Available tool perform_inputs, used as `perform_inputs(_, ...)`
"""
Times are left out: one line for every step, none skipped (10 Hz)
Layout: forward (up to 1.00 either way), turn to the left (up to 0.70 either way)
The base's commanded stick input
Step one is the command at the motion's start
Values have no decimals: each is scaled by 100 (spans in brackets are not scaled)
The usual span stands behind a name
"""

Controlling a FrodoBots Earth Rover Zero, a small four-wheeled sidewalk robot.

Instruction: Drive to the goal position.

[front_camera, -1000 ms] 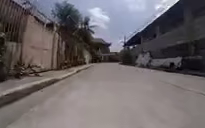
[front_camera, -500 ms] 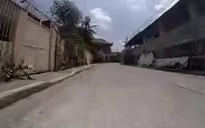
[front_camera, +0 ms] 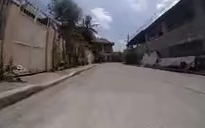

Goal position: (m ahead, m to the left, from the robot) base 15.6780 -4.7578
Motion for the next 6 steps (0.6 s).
perform_inputs(98,0)
perform_inputs(98,0)
perform_inputs(99,0)
perform_inputs(99,-6)
perform_inputs(99,-15)
perform_inputs(99,-21)
